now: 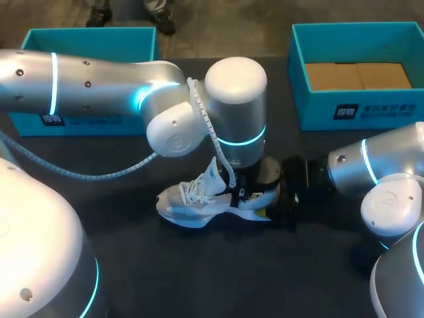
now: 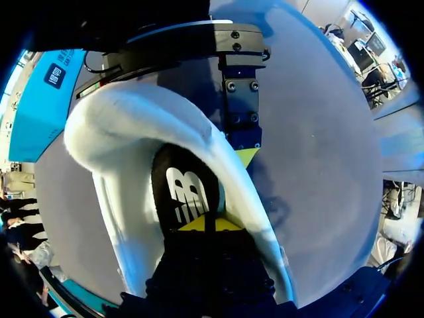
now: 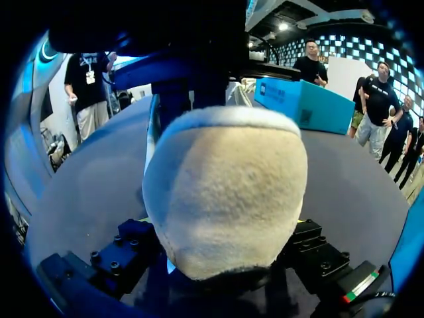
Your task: Take the shoe out of the shoebox, open the shoe tongue, remove and reinsert the insole, then place the shoe into the shoebox
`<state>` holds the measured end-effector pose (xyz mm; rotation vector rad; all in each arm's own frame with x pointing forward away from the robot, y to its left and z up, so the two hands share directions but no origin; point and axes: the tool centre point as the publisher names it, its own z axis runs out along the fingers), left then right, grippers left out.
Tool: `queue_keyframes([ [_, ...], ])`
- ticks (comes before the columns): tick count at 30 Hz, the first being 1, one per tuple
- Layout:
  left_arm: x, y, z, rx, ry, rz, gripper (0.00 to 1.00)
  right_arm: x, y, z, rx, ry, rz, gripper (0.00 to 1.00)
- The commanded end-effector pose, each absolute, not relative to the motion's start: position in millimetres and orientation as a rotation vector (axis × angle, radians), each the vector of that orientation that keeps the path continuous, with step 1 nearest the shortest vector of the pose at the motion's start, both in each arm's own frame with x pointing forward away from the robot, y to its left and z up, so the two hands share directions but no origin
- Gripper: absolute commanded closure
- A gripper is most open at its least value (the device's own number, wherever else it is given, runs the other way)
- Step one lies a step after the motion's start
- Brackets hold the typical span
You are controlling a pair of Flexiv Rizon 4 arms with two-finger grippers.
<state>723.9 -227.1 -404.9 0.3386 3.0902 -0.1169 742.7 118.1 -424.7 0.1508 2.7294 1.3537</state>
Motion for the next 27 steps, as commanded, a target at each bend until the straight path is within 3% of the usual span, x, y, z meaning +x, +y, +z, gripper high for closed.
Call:
queue_keyframes([
  [1, 725.4, -214.4, -393.3, 0.350, 3.095, -0.167, 1.00, 745.3, 119.0, -427.6, 0.152, 2.732, 1.347, 1.00],
  [27, 730.9, -197.2, -354.8, 0.410, 3.211, -0.521, 1.00, 745.3, 119.0, -427.6, 0.152, 2.732, 1.347, 1.00],
])
